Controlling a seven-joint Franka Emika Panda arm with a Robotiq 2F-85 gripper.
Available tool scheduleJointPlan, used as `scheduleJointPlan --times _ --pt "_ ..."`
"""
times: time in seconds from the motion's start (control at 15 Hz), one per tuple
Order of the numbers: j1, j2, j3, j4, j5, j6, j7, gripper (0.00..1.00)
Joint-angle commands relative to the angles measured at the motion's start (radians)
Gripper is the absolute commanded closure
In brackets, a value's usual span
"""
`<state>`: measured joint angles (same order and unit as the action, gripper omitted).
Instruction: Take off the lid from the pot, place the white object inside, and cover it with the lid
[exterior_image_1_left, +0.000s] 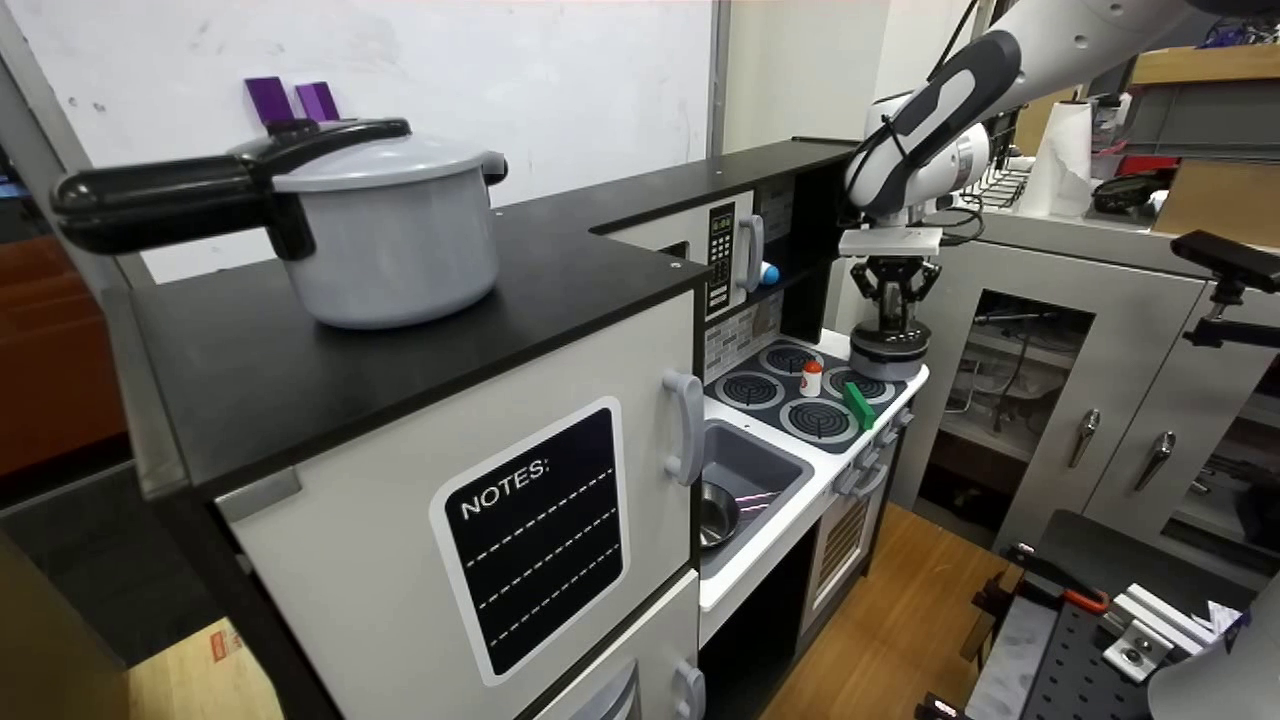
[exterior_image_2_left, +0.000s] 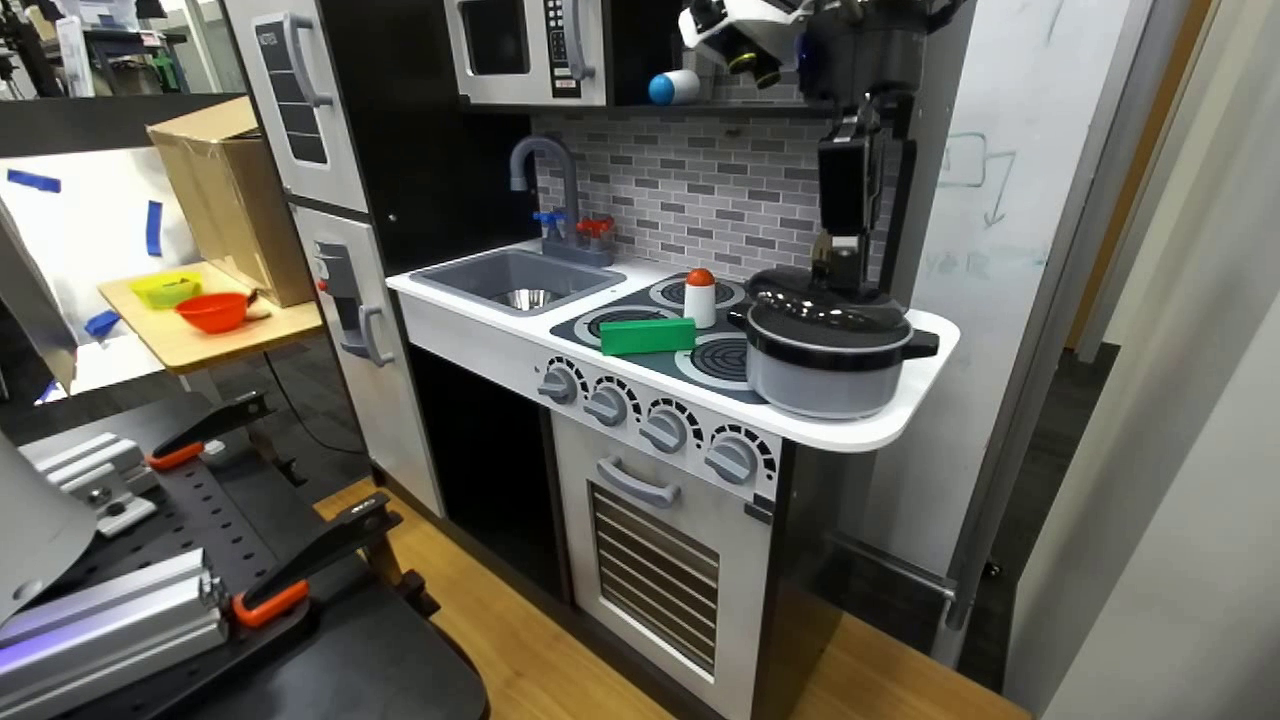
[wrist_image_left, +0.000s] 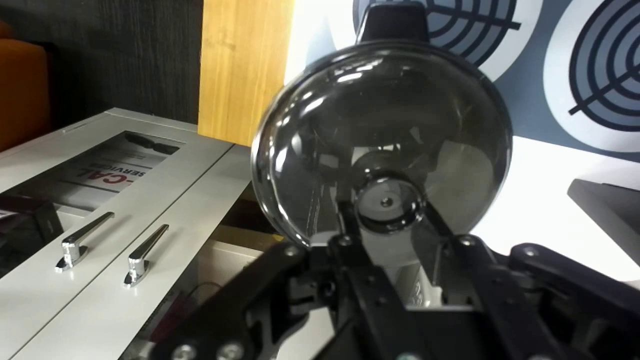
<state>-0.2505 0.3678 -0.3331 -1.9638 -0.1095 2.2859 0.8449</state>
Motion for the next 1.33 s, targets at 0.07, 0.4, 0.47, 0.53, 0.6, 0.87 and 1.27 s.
scheduleJointPlan --times 0.07,0.4,0.47,0.53,0.6,0.87,1.27 --pt "0.028 -0.074 -0.018 -0.052 -0.056 0.031 -0.012 0.92" --pt "0.057 -0.194 0.001 -0.189 -0.125 0.051 -0.018 0.92" --pt "0.066 -0.225 0.009 -0.23 -0.136 0.049 -0.024 0.92" --pt "0.074 -0.253 0.017 -0.269 -0.148 0.052 -0.026 0.92" --pt "0.083 -0.286 0.028 -0.311 -0.161 0.055 -0.027 0.92" --pt "0.102 -0.402 0.084 -0.432 -0.182 0.069 -0.039 0.92" --pt "0.109 -0.496 0.174 -0.535 -0.171 0.14 -0.11 0.92"
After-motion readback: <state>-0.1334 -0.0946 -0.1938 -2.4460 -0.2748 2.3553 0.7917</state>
